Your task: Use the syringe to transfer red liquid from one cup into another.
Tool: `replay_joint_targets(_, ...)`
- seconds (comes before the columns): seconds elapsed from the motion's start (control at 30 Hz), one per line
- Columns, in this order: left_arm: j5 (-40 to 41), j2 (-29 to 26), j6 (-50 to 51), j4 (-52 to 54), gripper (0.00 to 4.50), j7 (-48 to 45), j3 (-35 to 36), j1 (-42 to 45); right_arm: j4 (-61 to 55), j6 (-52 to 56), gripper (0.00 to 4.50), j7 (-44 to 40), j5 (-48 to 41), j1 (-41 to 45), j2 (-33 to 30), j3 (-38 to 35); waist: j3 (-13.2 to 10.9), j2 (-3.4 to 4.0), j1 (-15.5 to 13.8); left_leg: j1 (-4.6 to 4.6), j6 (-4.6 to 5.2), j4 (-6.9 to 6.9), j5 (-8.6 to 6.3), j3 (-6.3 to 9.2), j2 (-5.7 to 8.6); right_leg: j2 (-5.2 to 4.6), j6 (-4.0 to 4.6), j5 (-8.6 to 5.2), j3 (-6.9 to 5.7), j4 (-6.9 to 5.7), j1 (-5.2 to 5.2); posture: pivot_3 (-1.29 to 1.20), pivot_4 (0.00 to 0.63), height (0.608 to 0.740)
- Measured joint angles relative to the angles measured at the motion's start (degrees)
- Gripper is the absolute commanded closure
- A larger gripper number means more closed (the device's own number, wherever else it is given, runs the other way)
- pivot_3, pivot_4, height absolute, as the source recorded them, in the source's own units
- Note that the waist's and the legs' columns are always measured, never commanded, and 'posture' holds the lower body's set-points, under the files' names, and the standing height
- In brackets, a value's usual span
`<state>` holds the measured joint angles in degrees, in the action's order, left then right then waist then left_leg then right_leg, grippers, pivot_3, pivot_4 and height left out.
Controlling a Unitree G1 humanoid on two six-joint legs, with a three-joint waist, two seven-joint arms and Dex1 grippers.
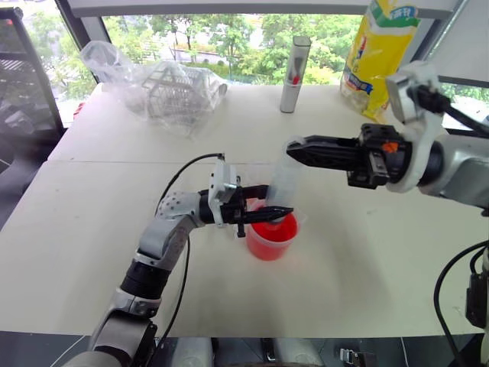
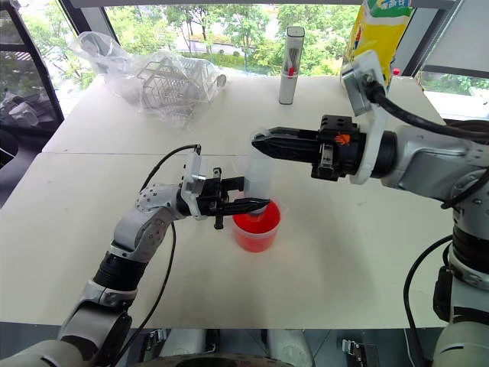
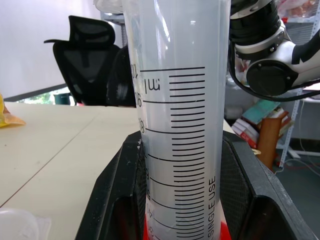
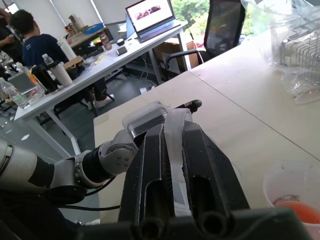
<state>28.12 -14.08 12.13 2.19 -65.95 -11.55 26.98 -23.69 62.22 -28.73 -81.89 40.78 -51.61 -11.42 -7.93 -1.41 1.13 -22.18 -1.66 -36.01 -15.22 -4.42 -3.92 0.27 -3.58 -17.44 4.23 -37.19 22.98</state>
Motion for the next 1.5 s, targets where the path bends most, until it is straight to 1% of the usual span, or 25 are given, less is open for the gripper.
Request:
replay_joint_targets(0.77, 0.05, 0.0, 0.04, 0.08, 3.17, 0.0, 0.0, 0.02, 0.21, 0.0, 4.47, 0.29, -0.46, 0.15, -0.1, 0.0, 0.0, 0.0, 0.0, -0.01, 0.0, 0.0, 0.0, 0.0, 0.0, 0.0, 0.0, 0.0, 0.0, 0.0, 0.01, 0.0, 0.15, 0.74)
replay_joint_targets(0.83, 0.02, 0.0, 0.03, 0.03, 3.17, 0.01, 0.0, 0.11, 0.2, -0.01, 3.61, 0.29, -0.41, 0.15, -0.09, 0.0, 0.0, 0.0, -0.01, -0.02, 0.0, 0.0, 0.0, 0.0, 0.0, 0.0, 0.0, 0.0, 0.0, 0.0, 0.01, 0.0, 0.15, 0.74)
replay_joint_targets(0.87, -0.47, -0.29, 0.05, -0.07, 3.17, -0.01, -0.37, 0.06, 0.29, -0.57, 3.28, 0.62, -0.26, 0.15, -0.07, -0.47, 0.0, 0.01, -0.01, -0.02, 0.0, 0.0, 0.0, 0.0, 0.0, 0.0, 0.0, 0.0, 0.0, 0.0, 0.01, 0.0, 0.15, 0.74)
replay_joint_targets(0.9, -1.37, -0.75, 0.01, -0.39, 3.17, -0.45, -1.28, -0.15, 0.77, -1.67, 2.82, 1.43, 0.3, 0.5, -0.07, -1.55, 0.01, 0.02, -0.04, -0.02, 0.0, -0.01, 0.0, 0.0, 0.01, 0.0, 0.0, 0.0, 0.0, 0.0, 0.01, 0.0, 0.15, 0.74)
replay_joint_targets(0.97, -1.86, -0.84, -0.25, -0.66, 3.17, -1.52, -2.51, -0.38, 2.71, -3.15, 1.78, 2.63, 1.48, 1.16, -0.27, -4.02, 0.01, 0.02, -0.08, -0.02, 0.0, -0.03, 0.0, -0.02, 0.01, -0.02, 0.0, 0.0, 0.0, 0.02, 0.0, 0.0, 0.15, 0.74)
replay_joint_targets(1.07, -2.33, -0.59, -0.36, -1.33, 3.17, -1.48, -2.5, 0.28, 2.73, -3.41, 0.27, 3.02, 1.83, 1.26, -0.26, -4.54, 0.01, 0.03, -0.13, -0.02, 0.01, -0.01, 0.0, -0.01, 0.01, -0.02, 0.0, 0.0, 0.0, 0.02, 0.02, 0.0, 0.15, 0.74)
replay_joint_targets(1.1, -2.51, -0.53, -0.4, -1.53, 3.17, -1.45, -2.49, 0.52, 2.64, -3.4, 0.04, 3.01, 1.82, 1.26, -0.27, -4.54, 0.01, 0.03, -0.12, -0.03, 0.01, -0.01, 0.0, -0.01, 0.01, -0.02, 0.0, 0.0, 0.0, 0.01, 0.02, 0.0, 0.15, 0.74)
replay_joint_targets(1.5, -2.6, 0.63, -1.46, -2.94, 3.17, -0.05, -2.14, 2.17, 2.52, -2.96, 0.04, 2.91, 1.75, 0.2, -1.66, -5.32, 0.01, 0.03, -0.15, -0.08, 0.01, -0.02, -0.01, -0.01, 0.01, -0.02, 0.0, 0.0, 0.0, 0.02, 0.04, 0.0, 0.15, 0.74)
